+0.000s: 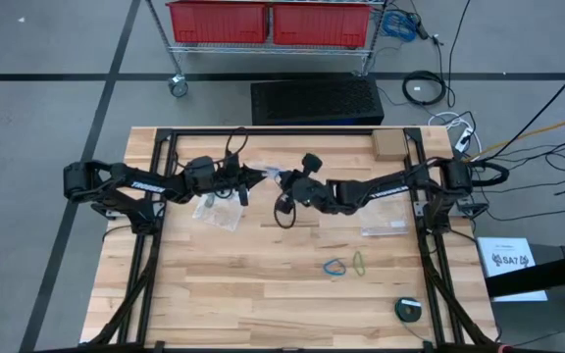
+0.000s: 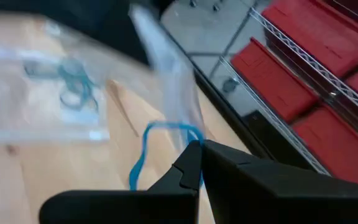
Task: Sort rubber bands
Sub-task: Put the blue rubber band into the bottom left transparent zip bag
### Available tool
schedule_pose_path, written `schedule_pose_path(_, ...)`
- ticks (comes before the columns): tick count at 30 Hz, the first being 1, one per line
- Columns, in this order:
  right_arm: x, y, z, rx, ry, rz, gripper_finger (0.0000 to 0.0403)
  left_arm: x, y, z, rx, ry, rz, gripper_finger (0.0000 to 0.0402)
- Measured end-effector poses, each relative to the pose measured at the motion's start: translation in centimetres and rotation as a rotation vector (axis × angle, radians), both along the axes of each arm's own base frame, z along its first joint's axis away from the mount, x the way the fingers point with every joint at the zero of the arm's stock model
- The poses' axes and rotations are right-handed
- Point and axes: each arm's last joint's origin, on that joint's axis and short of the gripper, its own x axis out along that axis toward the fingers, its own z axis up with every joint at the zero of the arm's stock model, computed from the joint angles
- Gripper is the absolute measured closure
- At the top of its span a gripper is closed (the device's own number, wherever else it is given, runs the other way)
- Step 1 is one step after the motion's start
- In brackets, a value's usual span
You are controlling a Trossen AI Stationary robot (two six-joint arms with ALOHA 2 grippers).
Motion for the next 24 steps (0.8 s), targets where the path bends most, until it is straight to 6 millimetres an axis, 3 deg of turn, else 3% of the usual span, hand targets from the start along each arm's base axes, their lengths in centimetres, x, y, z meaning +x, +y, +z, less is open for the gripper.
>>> schedule_pose_path(6,0.5,-0.9,1.0,-0.021,-0.089,0.038,0.0403,0.0,-0.1,0.0,-0.001,0.002,-0.031,0.04)
schedule_pose_path(11,0.6,-0.2,0.6,0.06,-0.081,0.146,0.0403,0.0,-0.1,0.0,-0.001,0.002,-0.034,0.04)
schedule_pose_path(19,-1.2,1.7,-0.1,0.016,0.156,0.089,0.0403,-0.1,-0.1,-1.0,0.011,0.11,-0.038,0.04)
schedule_pose_path(24,-4.0,2.1,-1.1,0.226,0.379,0.095,0.0403,-0.3,-0.3,-2.3,0.014,0.238,-0.074,0.04)
